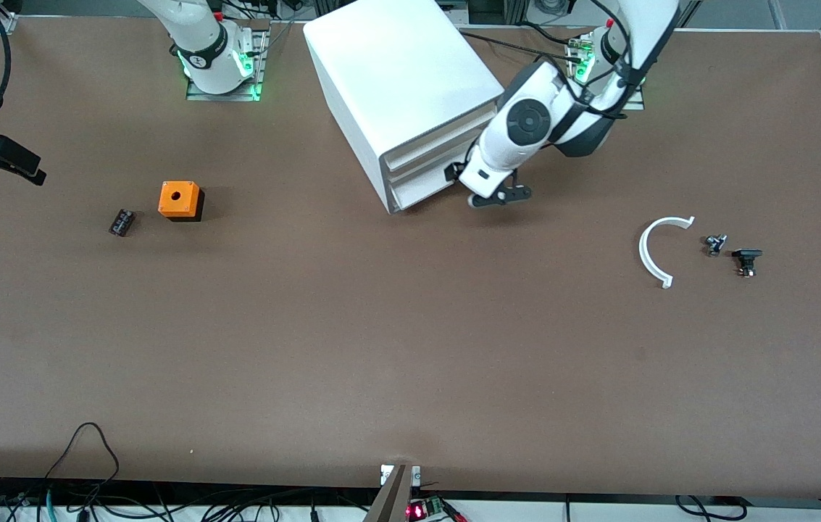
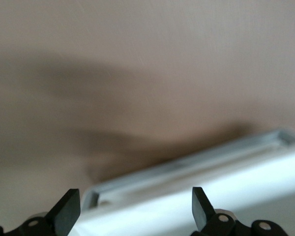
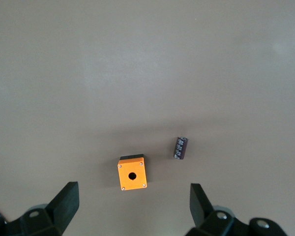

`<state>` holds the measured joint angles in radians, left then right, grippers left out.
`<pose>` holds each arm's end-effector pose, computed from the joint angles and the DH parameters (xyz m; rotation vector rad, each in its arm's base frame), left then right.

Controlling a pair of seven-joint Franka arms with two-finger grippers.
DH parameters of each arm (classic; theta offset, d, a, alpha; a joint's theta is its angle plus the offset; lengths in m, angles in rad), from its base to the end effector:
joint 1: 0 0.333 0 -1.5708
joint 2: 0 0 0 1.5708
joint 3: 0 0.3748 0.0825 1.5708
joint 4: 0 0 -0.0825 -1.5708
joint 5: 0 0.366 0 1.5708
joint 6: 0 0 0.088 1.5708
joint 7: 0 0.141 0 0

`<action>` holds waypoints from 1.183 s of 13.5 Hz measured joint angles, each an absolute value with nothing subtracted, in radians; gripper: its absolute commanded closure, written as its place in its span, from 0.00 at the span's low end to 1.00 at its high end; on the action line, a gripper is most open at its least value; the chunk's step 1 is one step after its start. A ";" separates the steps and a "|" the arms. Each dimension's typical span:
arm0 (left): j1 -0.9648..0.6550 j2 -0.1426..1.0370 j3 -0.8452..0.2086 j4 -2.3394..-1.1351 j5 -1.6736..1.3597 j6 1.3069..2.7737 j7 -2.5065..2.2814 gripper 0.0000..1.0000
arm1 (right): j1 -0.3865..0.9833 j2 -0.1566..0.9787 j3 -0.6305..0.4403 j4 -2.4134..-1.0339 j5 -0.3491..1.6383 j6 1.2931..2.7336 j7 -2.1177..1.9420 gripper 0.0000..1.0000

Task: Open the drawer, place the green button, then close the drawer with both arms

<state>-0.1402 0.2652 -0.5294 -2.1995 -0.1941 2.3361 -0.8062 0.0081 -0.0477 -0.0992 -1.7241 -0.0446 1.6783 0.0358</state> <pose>0.4236 -0.3389 0.3090 2.9572 0.4282 -0.3818 0.5227 -0.0549 0.6139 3.0962 -0.1892 0.0009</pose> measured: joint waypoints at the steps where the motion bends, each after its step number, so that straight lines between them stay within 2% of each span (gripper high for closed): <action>1: -0.120 0.245 -0.496 -2.189 -0.194 2.339 -0.805 0.00 | 0.008 -0.043 -0.100 -1.724 -0.042 1.680 0.036 0.00; 4: -0.032 0.163 -0.415 -2.149 -0.194 2.338 -0.766 0.00 | 0.009 -0.041 -0.100 -1.724 -0.042 1.680 0.035 0.00; 6: 0.007 0.094 -0.348 -2.119 -0.194 2.278 -0.626 0.00 | 0.009 -0.040 -0.097 -1.724 -0.042 1.680 0.034 0.00; 11: 0.022 0.010 -0.126 -1.894 -0.194 1.915 -0.265 0.00 | 0.012 -0.038 -0.096 -1.724 -0.042 1.680 0.034 0.00; 13: 0.022 -0.011 -0.077 -1.815 -0.161 1.792 -0.165 0.00 | 0.012 -0.037 -0.096 -1.724 -0.042 1.680 0.034 0.00; 16: 0.019 -0.037 -0.063 -1.745 -0.009 1.670 -0.081 0.00 | 0.012 -0.037 -0.096 -1.724 -0.042 1.680 0.034 0.00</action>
<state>0.0190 -0.0375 -0.0631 -1.7447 -0.0092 1.6705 -0.0815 0.0124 -0.0370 -0.0962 -1.7235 -0.0419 1.6802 0.0342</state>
